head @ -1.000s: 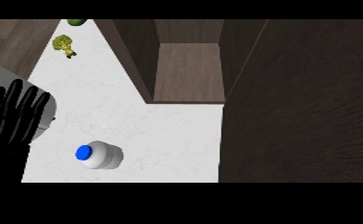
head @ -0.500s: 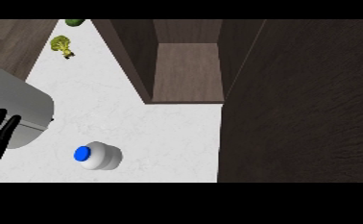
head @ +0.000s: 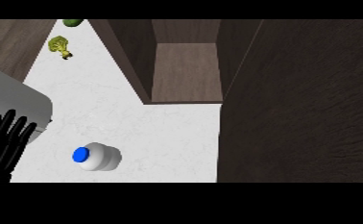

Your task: Pick up the bottled water, place it into the cabinet and close the cabinet

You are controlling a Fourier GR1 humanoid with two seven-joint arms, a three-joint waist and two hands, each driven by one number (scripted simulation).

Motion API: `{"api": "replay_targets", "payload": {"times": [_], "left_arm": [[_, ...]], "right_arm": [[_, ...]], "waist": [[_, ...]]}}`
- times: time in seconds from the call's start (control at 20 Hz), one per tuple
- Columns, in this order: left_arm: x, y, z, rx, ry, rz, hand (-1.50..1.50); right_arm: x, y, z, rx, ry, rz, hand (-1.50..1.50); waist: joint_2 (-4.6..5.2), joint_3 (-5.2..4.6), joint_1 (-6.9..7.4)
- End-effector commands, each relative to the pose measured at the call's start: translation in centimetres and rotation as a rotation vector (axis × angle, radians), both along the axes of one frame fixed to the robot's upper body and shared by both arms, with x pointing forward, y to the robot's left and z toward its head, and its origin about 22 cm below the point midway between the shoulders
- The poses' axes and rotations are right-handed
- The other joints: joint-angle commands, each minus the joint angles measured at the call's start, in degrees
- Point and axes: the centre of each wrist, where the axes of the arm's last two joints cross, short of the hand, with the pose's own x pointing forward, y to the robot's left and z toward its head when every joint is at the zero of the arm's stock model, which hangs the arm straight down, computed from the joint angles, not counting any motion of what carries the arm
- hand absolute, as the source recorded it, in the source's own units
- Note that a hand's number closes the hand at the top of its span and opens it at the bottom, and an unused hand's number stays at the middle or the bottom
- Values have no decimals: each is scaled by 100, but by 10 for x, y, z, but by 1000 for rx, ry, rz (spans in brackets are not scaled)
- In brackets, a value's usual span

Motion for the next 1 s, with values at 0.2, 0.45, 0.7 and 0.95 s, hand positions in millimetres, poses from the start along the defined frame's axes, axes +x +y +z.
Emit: {"api": "replay_targets", "payload": {"times": [0.2, 0.45, 0.7, 0.95], "left_arm": [[21, 21, -58, -11, 140, -36, -150], [30, 14, -106, -90, 192, -38, -150], [41, 18, -148, -80, 230, -18, -150], [50, 13, -184, -88, 255, -52, -150]], "right_arm": [[-23, 4, 21, -1, -47, 13, -150], [-34, 0, 32, 9, -53, 14, -150], [-42, 8, 29, 8, -34, 15, -150], [-43, 6, 24, 11, -39, 12, -150]], "waist": [[9, -1, -27], [13, -5, -60], [4, -9, -98], [13, -9, -94]]}}
